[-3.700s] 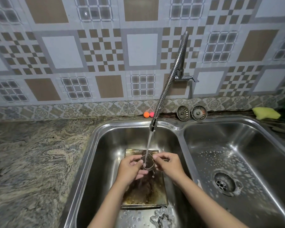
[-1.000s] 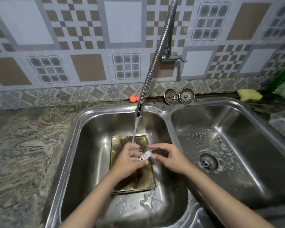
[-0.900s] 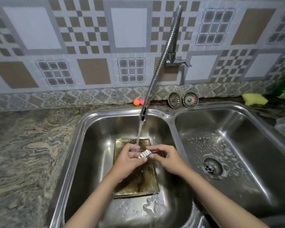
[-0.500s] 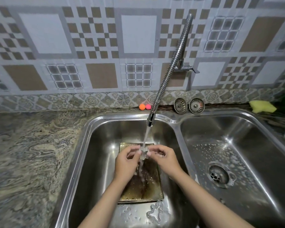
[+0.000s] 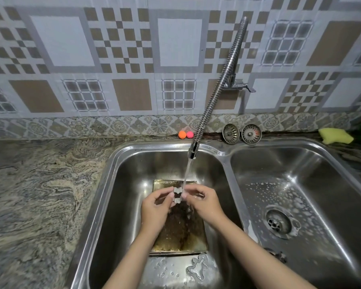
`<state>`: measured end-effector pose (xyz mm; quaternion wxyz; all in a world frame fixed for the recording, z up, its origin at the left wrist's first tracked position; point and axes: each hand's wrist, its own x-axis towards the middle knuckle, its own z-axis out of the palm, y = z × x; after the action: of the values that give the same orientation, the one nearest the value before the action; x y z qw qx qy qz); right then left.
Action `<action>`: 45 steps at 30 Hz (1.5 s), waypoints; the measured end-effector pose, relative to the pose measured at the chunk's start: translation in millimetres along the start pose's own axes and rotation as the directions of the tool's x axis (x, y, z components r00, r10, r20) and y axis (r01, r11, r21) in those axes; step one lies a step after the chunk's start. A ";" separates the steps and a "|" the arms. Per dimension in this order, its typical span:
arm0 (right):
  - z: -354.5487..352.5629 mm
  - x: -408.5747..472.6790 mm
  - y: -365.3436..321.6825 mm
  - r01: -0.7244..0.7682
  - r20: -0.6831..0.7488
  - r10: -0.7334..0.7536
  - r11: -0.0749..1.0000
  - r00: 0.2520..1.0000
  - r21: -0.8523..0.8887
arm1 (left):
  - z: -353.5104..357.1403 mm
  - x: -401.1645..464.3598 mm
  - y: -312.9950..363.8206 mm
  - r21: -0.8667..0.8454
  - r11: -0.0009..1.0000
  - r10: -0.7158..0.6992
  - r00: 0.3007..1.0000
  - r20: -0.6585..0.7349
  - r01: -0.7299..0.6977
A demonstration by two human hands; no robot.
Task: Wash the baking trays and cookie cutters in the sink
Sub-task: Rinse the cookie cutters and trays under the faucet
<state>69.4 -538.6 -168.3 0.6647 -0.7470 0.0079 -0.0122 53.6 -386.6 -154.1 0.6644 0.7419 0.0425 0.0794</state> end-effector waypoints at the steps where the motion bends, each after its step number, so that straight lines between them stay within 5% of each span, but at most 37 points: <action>1: -0.2 0.2 0.2 -0.001 -0.001 0.001 1.000 1.000 0.007 | 0.4 0.6 -0.6 -0.008 1.000 -0.006 1.000 0.002 0.006; 22: -22.0 -1.2 3.6 -0.104 -0.081 0.122 0.974 0.989 0.201 | 22.3 10.8 2.5 -0.099 0.965 -0.230 0.965 0.128 0.243; 45: 15.3 -0.2 -9.4 -0.103 -0.012 0.103 0.994 0.995 0.022 | -21.5 4.8 -1.1 -0.080 0.961 -0.265 0.964 0.025 0.266</action>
<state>69.6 -522.4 -160.7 0.6721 -0.7385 0.0506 0.0174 54.7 -364.6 -152.7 0.6995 0.7019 0.1336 -0.0139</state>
